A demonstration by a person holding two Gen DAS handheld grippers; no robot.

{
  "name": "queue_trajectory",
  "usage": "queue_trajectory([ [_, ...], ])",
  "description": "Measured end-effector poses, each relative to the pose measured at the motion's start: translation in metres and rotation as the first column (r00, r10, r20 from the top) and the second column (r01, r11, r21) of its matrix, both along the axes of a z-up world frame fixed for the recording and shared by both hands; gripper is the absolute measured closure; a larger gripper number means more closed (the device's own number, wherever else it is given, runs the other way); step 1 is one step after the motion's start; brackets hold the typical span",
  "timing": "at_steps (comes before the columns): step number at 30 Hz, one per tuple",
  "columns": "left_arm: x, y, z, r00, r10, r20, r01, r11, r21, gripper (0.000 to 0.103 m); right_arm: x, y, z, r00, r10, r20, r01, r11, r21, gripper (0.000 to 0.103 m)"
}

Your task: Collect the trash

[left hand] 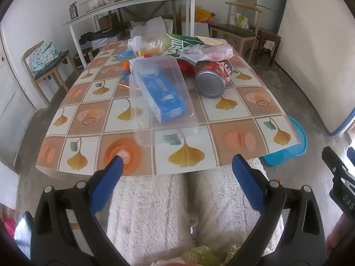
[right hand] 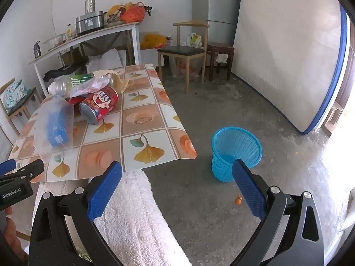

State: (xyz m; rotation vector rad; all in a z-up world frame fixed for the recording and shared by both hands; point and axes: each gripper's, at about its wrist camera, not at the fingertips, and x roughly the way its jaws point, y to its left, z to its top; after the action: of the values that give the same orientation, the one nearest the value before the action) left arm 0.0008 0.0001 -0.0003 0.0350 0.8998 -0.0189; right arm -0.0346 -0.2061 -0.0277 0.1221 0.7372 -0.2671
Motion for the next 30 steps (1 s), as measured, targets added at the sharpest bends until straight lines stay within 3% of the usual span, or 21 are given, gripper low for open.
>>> queue_trajectory([
  [30,-0.0016,0.0054,0.0013,1.000,0.000,0.008,0.000,1.000,-0.008,0.009,-0.0011,-0.0018,0.0019,1.000,0.000,0.019,0.000,1.000,-0.006,0.006],
])
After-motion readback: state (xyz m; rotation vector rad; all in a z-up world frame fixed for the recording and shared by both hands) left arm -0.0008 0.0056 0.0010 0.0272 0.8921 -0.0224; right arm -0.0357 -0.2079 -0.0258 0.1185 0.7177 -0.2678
